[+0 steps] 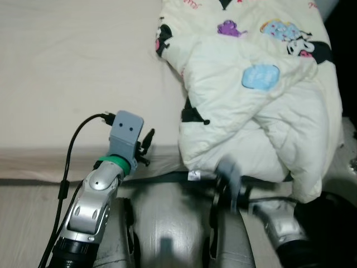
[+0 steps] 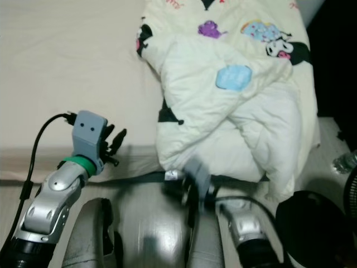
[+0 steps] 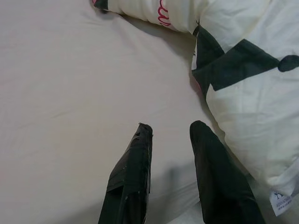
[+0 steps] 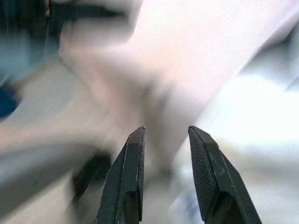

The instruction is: Clean up the room

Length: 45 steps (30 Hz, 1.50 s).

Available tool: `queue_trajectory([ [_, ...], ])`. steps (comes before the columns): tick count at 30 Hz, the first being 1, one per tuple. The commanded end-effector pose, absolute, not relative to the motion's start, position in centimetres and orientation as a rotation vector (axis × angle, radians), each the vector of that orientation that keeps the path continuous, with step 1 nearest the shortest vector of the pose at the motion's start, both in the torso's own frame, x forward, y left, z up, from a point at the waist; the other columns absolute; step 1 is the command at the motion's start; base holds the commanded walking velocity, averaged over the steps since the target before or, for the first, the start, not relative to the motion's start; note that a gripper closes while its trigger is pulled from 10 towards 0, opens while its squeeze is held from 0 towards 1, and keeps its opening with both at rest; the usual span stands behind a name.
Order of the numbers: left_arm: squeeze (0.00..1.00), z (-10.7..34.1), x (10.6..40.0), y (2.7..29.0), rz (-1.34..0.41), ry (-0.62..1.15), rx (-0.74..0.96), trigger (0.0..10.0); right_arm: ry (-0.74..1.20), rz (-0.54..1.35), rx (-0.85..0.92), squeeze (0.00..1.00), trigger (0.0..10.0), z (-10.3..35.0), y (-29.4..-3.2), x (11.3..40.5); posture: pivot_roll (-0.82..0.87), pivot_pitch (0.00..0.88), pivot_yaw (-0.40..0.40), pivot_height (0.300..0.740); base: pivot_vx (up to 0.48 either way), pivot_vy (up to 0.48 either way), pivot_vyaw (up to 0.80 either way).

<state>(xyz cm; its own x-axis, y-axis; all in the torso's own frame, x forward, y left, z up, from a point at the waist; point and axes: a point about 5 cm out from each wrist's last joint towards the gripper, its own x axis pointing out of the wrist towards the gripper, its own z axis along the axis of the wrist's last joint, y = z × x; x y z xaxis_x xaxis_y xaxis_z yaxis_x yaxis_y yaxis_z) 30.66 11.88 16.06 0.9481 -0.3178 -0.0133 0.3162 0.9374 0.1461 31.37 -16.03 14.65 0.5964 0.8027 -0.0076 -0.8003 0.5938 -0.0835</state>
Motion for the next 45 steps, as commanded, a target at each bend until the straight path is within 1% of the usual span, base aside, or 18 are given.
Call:
queue_trajectory([
  [1, 0.0, 15.1, 30.4, 12.1, -0.319, 0.021, 0.162, 10.0, -0.1, 0.769, 0.04, 0.0, 10.0, 15.3, -17.6, 31.9, 0.05, 0.201, 0.068, 0.575, 0.0, 0.0, 0.0],
  [3, 0.0, 15.1, 30.4, 12.1, -0.319, 0.021, 0.162, 10.0, -0.1, 0.769, 0.04, 0.0, 10.0, 15.3, -17.6, 31.9, 0.05, 0.201, 0.068, 0.575, 0.0, 0.0, 0.0],
  [4, 0.0, 15.0, 30.3, 12.0, -0.322, 0.024, 0.165, 10.0, -0.193, 0.601, 0.135, 0.04, 10.0, 16.6, -19.3, 33.0, 0.06, 0.207, 0.078, 0.575, 0.0, 0.0, 0.0],
  [5, 0.0, 15.0, 30.2, 12.0, -0.324, 0.026, 0.169, 10.0, -0.253, 0.412, 0.286, 1.0, 10.0, 16.7, -21.4, 34.1, 0.07, 0.209, 0.08, 0.575, 0.0, 0.0, 0.0],
  [6, 0.0, 15.0, 30.2, 12.1, -0.325, 0.027, 0.172, 10.0, -0.266, 0.268, 0.394, 1.0, 10.0, 16.0, -22.7, 34.7, 0.07, 0.212, 0.082, 0.575, 0.0, 0.0, 0.0],
  [7, 0.0, 15.0, 30.2, 12.1, -0.325, 0.027, 0.172, 10.0, -0.266, 0.268, 0.394, 1.0, 10.0, 16.0, -22.7, 34.7, 0.07, 0.212, 0.082, 0.575, 0.0, 0.0, 0.0],
  [9, 0.0, 15.0, 30.2, 12.2, -0.322, 0.028, 0.179, 10.0, -0.24, 0.111, 0.514, 1.0, 10.0, 14.2, -23.6, 34.8, 0.09, 0.216, 0.085, 0.575, 0.0, 0.0, 0.0],
  [16, 0.0, 15.0, 30.1, 12.5, -0.318, 0.034, 0.189, 10.0, -0.227, -0.026, 0.633, 1.0, 10.0, 13.5, -24.8, 34.5, 0.1, 0.221, 0.096, 0.575, 0.0, 0.0, 0.0],
  [17, 0.0, 15.0, 30.1, 12.5, -0.321, 0.035, 0.191, 10.0, -0.218, -0.004, 0.665, 0.0, 10.0, 13.6, -24.8, 34.8, 0.11, 0.223, 0.103, 0.575, 0.0, 0.0, 0.0],
  [24, 0.0, 15.1, 30.0, 12.7, -0.318, 0.037, 0.2, 10.0, -0.204, 0.107, 0.738, 0.0, 10.0, 15.0, -23.7, 36.7, 0.13, 0.23, 0.107, 0.575, 0.0, 0.0, 0.0],
  [31, 0.0, 15.2, 29.7, 13.2, -0.299, 0.039, 0.21, 10.0, -0.109, 0.257, 0.757, 0.0, 10.0, 15.3, -21.3, 38.1, 0.16, 0.232, 0.102, 0.575, 0.0, 0.0, 0.0],
  [34, 0.0, 15.3, 29.7, 13.3, -0.283, 0.035, 0.211, 10.0, 0.008, 0.343, 0.68, 0.0, 10.0, 14.8, -18.8, 38.5, 0.17, 0.23, 0.092, 0.575, 0.0, 0.0, 0.0],
  [35, 0.0, 15.4, 29.7, 13.4, -0.277, 0.034, 0.211, 10.0, 0.039, 0.429, 0.607, 0.0, 0.2, 14.8, -17.2, 38.6, 0.17, 0.23, 0.088, 0.575, 0.0, 0.0, 0.0],
  [38, 0.0, 15.3, 29.7, 13.5, -0.273, 0.034, 0.211, 10.0, 0.054, 0.489, 0.557, 0.0, 0.2, 14.8, -16.1, 38.6, 0.17, 0.23, 0.088, 0.575, 0.0, 0.0, 0.0],
  [39, 0.0, 15.3, 29.7, 13.4, -0.27, 0.034, 0.209, 10.0, 0.072, 0.693, 0.457, 0.0, 0.0, 15.2, -12.8, 38.4, 0.16, 0.225, 0.082, 0.575, 0.0, 0.0, 0.0],
  [43, 0.0, 15.6, 30.1, 13.2, -0.265, 0.023, 0.198, 10.0, 0.087, 0.987, 0.331, 0.0, 0.0, 15.8, -8.2, 37.4, 0.15, 0.219, 0.075, 0.575, 0.0, 0.0, 0.0],
  [44, 0.0, 15.6, 30.1, 13.2, -0.265, 0.023, 0.198, 10.0, 0.087, 0.987, 0.331, 0.0, 0.0, 15.8, -8.2, 37.4, 0.15, 0.219, 0.075, 0.575, 0.0, 0.0, 0.0],
  [45, 0.0, 15.9, 30.3, 13.3, -0.259, 0.013, 0.195, 10.0, 0.088, 1.071, 0.299, 0.0, 0.0, 16.0, -6.9, 37.0, 0.14, 0.215, 0.07, 0.575, 0.0, 0.0, 0.0],
])
